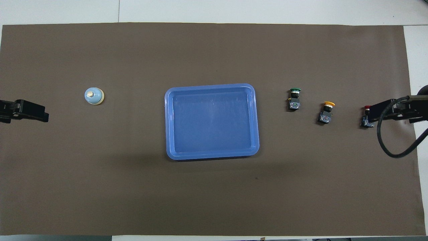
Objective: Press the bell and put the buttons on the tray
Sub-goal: 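Move the left gripper forward toward the silver bell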
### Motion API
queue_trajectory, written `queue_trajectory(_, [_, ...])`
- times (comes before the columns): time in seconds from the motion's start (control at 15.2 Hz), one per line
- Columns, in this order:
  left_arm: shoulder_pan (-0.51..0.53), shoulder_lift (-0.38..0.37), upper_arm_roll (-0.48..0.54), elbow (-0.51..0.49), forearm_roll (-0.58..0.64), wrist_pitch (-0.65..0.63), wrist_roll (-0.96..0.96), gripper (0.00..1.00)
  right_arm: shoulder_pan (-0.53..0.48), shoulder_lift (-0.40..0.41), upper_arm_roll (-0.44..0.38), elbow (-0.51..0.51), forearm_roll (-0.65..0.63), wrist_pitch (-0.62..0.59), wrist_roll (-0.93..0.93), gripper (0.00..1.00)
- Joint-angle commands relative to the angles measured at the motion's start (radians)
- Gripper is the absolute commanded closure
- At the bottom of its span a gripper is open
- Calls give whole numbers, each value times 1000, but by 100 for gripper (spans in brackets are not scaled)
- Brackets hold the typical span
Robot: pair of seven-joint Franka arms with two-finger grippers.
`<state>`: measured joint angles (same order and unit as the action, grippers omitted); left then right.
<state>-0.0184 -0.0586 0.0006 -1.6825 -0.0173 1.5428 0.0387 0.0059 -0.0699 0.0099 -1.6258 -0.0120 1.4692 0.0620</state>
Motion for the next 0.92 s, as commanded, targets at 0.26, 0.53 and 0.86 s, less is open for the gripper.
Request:
queue_trajectory(0.26, [-26,2,1,3,2,37,-3,0,-15,-7,5,-5,-5,-7,-27,0])
queue_trajectory(0.53, [-23,-1,1,-92,3,198,-5,77,-15,-7,5,-5,-5,-7,-27,0])
queue_trajectory(0.86, [-17,113,1,-145,5,393,-69,100,-15,-7,5,-5,-5,-7,-27,0])
